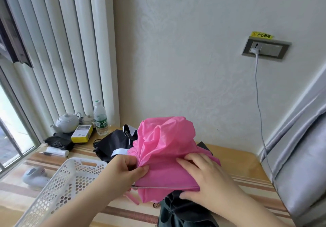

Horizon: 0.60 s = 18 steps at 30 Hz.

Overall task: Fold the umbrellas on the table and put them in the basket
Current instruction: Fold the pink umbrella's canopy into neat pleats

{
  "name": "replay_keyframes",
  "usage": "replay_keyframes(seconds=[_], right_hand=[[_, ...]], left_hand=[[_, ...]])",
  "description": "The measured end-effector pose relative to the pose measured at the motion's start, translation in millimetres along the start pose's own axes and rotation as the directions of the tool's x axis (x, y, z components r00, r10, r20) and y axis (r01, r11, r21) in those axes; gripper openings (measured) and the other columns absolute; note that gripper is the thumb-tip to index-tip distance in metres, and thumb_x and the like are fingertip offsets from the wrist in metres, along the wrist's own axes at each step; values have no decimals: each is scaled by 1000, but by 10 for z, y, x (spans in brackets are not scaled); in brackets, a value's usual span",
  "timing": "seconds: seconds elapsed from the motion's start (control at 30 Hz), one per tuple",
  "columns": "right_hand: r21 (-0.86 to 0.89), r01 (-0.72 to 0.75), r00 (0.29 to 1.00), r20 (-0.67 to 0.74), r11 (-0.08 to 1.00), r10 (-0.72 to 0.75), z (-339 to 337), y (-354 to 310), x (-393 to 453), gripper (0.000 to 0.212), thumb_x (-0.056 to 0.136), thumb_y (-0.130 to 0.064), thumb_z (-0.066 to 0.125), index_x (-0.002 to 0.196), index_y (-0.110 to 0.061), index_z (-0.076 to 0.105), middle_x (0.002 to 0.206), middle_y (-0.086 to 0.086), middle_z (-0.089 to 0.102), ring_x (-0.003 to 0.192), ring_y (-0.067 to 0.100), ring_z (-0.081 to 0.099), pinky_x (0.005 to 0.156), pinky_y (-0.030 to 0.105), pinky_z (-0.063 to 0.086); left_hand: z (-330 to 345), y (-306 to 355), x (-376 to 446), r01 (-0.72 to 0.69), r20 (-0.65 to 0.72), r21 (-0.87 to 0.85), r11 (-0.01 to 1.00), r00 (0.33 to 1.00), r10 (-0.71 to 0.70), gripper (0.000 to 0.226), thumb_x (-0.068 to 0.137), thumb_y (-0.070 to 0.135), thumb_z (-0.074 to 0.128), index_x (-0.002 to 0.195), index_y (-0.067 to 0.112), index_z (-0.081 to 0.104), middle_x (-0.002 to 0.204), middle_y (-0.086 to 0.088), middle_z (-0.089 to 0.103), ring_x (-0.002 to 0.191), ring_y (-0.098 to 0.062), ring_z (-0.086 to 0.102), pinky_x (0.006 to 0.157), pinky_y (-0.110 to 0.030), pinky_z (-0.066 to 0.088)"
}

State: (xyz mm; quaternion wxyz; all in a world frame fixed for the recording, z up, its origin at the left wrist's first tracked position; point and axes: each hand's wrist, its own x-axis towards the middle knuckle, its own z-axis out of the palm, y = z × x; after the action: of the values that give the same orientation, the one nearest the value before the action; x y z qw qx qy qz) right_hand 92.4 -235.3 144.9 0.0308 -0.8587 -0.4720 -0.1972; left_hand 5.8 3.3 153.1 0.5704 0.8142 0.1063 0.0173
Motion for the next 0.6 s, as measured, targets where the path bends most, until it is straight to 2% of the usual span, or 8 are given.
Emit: replay_keyframes(seconds=[0.13,0.27,0.37,0.43,0.47,0.53,0.57,0.6], right_hand=[[28,6,998,65,1000,-8,-2,-73,-6,71,62,-73,44,118,-32,56,107,-17,57,99,1,53,79,12,45],[37,50,991,122,998,-54,32,-118,78,58,42,-49,78,96,-29,69,87,-15,62,76,3,62,60,14,52],[5,20,989,146,1000,-20,16,-177,114,54,32,-39,85,81,-27,67,74,-13,60,63,5,60,45,16,46],[-40,37,988,153,999,-31,1,-214,130,46,29,-35,86,68,-25,63,61,-11,55,50,6,55,36,19,35],[-81,55,984,171,995,-40,-9,-230,143,44,29,-34,86,63,-25,59,55,-10,51,45,7,52,35,20,28],[-159,71,980,192,985,-40,-22,-229,172,44,26,-30,86,56,-24,55,47,-9,46,38,8,47,39,20,17],[-180,68,980,198,981,-31,-27,-215,189,45,23,-28,86,54,-23,54,44,-9,44,35,9,45,41,20,15],[-188,57,976,217,981,-15,-38,-198,203,46,21,-27,86,53,-23,54,42,-9,43,33,9,44,41,20,14]], left_hand=[[-20,-82,-53,17,18,-8,1000,1000,-17,41,92,19,60,61,-3,45,54,-3,29,45,-11,27,43,-21,27],[-24,-121,1,149,49,-194,970,989,-142,38,89,19,66,71,-13,57,61,-11,45,43,-17,41,39,-22,36],[-70,-82,7,246,98,-263,933,969,-227,28,88,18,66,65,2,70,61,-16,56,45,-22,49,43,-26,39],[-124,-37,18,328,144,-261,908,943,-299,32,89,18,63,61,6,71,62,-17,58,44,-22,51,43,-26,42],[-138,6,26,355,158,-166,920,931,-330,36,91,23,62,58,9,68,59,-14,58,43,-20,51,43,-25,43],[-194,52,60,263,35,317,911,957,-288,47,92,43,55,54,15,55,50,0,50,42,-11,44,44,-20,36],[-224,82,63,165,-87,574,802,986,-141,49,91,51,52,55,17,48,50,5,45,44,-10,42,44,-20,31],[-251,120,43,55,-188,734,676,974,125,46,88,55,52,59,20,48,55,8,47,49,-11,45,45,-20,30]])
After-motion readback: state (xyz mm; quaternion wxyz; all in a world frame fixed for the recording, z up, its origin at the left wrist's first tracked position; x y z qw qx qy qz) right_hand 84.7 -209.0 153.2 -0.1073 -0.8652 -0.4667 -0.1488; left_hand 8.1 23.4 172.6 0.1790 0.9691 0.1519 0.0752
